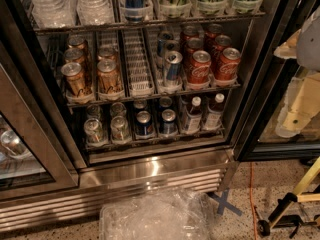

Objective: Pick pepsi can from bottom shelf of fridge

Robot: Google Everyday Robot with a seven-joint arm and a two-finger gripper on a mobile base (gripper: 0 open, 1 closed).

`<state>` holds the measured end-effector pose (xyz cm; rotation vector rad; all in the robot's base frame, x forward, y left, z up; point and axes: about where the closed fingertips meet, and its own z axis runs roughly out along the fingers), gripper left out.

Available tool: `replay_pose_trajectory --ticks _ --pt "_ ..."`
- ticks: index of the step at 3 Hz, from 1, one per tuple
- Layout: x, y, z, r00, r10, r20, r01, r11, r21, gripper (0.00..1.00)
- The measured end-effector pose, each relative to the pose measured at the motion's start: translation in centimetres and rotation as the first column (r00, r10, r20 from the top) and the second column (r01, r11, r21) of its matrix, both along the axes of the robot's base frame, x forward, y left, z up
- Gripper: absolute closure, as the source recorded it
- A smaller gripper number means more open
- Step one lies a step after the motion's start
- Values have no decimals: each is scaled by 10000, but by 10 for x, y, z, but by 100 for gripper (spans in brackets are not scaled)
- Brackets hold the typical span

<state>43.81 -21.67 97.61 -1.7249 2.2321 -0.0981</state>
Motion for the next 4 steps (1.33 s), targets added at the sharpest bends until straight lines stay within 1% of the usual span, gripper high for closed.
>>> replay_pose_trajectory --ticks 1,2,3,4 --pt "0 0 0 10000 -1 0 1 10000 0 0" --pt "-3 -3 -32 9977 -665 -161 671 9970 393 0" --pt "-18 -7 -101 9762 -2042 -724 2128 9667 1422 0" --pt "-21 -11 -129 9711 -2286 -682 2363 9612 1422 0"
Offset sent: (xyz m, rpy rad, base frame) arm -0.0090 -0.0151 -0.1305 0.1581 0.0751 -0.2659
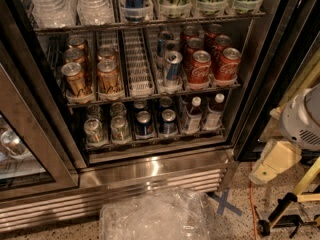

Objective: Pick pepsi can from bottom shelf of fridge

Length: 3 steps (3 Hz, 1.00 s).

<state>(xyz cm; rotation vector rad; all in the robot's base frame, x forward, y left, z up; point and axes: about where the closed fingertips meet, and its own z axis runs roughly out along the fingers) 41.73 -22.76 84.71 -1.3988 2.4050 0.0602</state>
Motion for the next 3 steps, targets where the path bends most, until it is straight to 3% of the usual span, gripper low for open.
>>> replay_pose_trajectory --ticks 1,2,3 --pt "0 4 -1 10000 19 68 -20 10000 84 0" --pt "-12 32 -42 9983 -465 -342 508 9893 1367 0" --pt "-9 79 -99 9948 -761 -673 956 9262 3647 0"
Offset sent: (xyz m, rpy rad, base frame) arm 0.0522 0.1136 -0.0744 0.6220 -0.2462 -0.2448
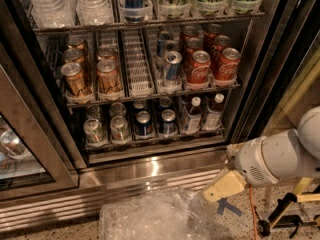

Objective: Pick pepsi can from bottom shelf of fridge

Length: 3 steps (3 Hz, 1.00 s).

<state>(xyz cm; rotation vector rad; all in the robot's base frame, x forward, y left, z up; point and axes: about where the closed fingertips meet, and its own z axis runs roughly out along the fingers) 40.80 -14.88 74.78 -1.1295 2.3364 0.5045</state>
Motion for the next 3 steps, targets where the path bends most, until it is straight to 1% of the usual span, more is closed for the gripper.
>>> replay_pose_trajectory --ticks 1,2,3 --pt "29 43 -9 9948 -821 597 656 9688 2390 0" --pt "48 64 4 9869 -1396 813 1060 9392 3266 0" --pt "48 63 4 9867 -1401 820 1064 9397 3251 0"
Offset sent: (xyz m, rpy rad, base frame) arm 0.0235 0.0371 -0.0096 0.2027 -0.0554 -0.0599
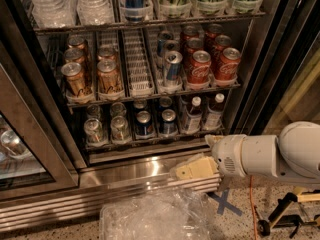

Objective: Pick pepsi can from bottom shelf of fridge

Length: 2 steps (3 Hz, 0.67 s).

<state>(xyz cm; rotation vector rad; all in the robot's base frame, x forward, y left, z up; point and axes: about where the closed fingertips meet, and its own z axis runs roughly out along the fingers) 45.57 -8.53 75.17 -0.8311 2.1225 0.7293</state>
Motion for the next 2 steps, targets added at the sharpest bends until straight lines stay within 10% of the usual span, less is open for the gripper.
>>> replay_pose_trajectory --ticks 2 --pt "32 51 -34 9999 124 12 -124 9965 825 0"
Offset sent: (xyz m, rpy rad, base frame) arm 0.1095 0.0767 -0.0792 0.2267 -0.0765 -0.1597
